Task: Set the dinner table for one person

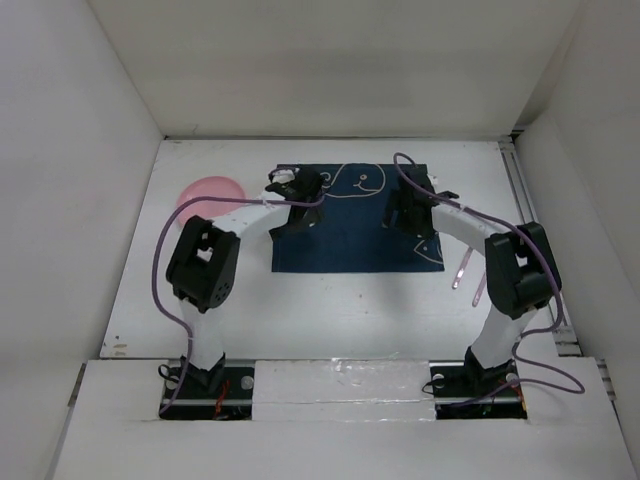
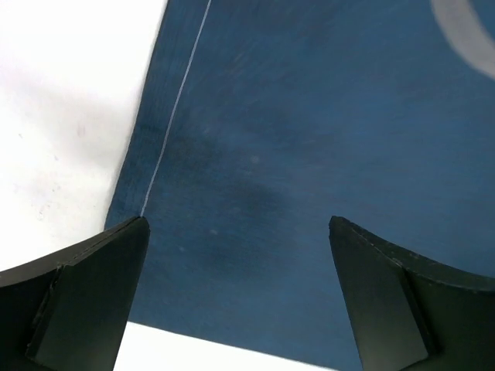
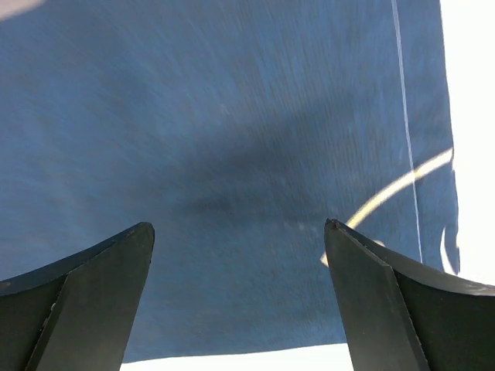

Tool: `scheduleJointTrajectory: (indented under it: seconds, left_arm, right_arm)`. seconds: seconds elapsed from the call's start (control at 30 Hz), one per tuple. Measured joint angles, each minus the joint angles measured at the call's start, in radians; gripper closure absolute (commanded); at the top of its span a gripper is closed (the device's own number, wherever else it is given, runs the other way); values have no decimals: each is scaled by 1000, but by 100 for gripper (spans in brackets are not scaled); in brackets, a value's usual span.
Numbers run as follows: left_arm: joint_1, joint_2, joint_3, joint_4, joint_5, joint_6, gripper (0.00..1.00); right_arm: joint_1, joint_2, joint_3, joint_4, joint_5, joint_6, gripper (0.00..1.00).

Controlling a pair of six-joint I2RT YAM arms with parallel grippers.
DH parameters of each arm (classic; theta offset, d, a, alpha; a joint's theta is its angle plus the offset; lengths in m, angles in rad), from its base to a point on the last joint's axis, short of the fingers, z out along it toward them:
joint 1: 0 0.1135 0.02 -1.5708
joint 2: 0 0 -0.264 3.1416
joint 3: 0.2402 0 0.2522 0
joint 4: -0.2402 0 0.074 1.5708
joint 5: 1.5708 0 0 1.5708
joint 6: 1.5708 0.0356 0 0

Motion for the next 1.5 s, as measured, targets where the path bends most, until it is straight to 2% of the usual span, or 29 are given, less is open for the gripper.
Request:
scheduleJointTrajectory:
  seconds: [0.13,0.17,0.27,0.3,0.43,0.6,0.9,1.5]
  left_arm:
    - [0,148,42,-69,19,-8,0]
    - [0,170,61,-85,14,-9,0]
    - [-2,179,86,-85,23,-18,0]
    - [0,187,87,-90,22,-19,0]
    - [17,193,97,-103,23,-25,0]
    - [58,213,128,-117,23,-29,0]
    - [93,237,164,-132,4,-26,0]
    - [97,229,160,-126,24,10,0]
  right_arm:
    - [5,46,3,-52,-4,18,6]
    - [5,57,8,-61,-5,20,8]
    - [5,113,66,-100,-4,18,8]
    - [3,145,99,-113,-2,16,13]
    - [7,262,265,-187,23,1,13]
    - [25,314,344,-211,29,-10,13]
    - [68,339,382,-230,30,-8,13]
    - [68,305,354,-231,27,18,13]
